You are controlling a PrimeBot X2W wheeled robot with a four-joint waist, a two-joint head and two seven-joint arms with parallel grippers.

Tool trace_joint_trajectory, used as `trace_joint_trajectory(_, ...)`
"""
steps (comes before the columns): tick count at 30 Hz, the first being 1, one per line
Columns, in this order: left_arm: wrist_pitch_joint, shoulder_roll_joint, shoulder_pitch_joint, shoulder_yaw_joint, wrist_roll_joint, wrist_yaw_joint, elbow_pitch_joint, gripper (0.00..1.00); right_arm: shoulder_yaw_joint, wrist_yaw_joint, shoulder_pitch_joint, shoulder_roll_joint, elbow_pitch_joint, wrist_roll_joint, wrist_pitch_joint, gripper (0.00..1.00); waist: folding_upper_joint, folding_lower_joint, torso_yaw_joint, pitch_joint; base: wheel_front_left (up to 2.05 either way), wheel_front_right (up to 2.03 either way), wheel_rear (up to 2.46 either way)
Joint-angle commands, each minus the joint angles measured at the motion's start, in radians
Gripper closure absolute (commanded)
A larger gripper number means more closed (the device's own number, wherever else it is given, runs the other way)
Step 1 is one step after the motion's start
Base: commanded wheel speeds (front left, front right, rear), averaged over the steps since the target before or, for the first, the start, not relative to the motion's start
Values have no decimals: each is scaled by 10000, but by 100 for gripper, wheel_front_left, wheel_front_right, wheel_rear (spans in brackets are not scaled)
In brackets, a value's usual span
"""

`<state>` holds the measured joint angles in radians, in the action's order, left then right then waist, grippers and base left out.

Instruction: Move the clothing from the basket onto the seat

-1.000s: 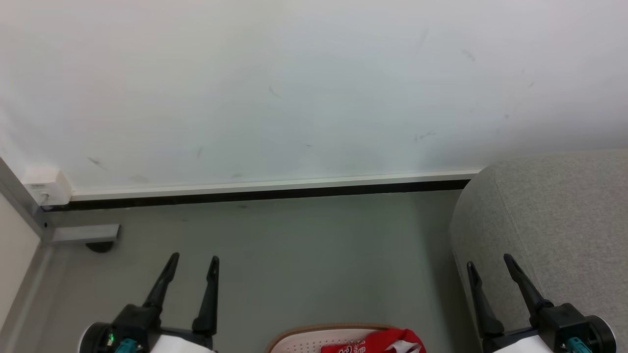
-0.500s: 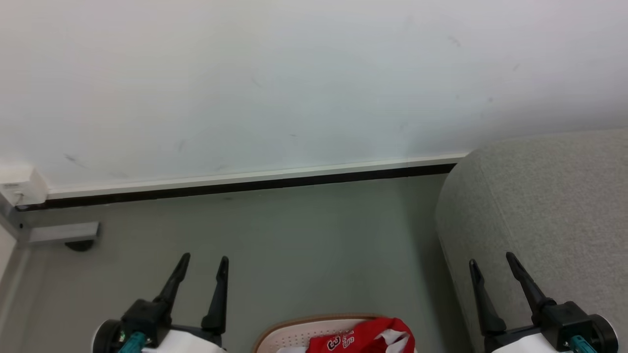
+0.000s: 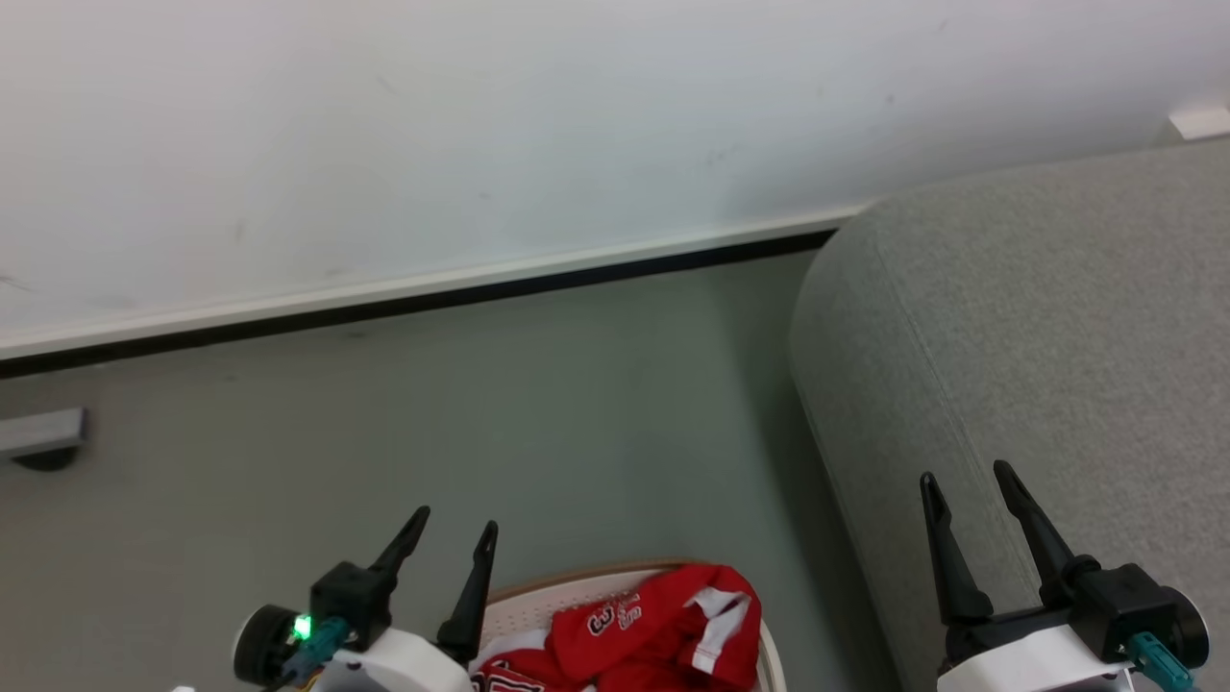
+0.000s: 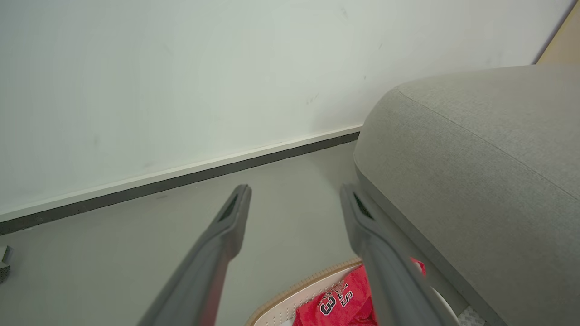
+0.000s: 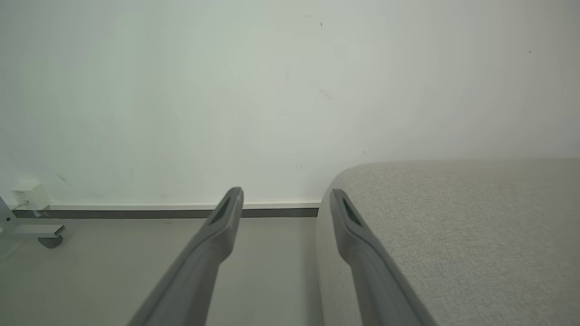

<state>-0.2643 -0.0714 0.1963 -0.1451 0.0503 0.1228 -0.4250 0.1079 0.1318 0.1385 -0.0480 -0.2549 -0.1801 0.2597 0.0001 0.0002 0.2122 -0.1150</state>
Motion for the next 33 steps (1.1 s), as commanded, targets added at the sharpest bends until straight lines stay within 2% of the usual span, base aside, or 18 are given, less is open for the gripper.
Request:
trace_joint_trajectory(1,-3,-187,285,-209,-147,35,-289,0,8,-22,170,-8,77,-110,40,0,-1,-2,387,-435,0,0,0)
trace_joint_trajectory(7,-3,-647,973,-1167,-202,84,-1549,0,97,-22,446,-9,233,-324,32,0,-1,-2,847,-1084,0,0,0)
trace_joint_trajectory(10,41,-785,1310,-1966,102,74,-2561,0,132,-21,542,-9,294,-435,32,0,-1,-2,1077,-1335,0,0,0)
trace_joint_trajectory(20,1068,-1243,2899,-4466,891,77,-5304,0,214,-22,932,-5,625,-704,31,0,-1,-2,1619,-2323,0,0,0)
trace_joint_trajectory(33,1961,-1679,4616,-6681,1312,79,-6948,0,481,-22,1643,-5,1206,-1096,32,0,-1,-2,2186,-4197,0,0,0)
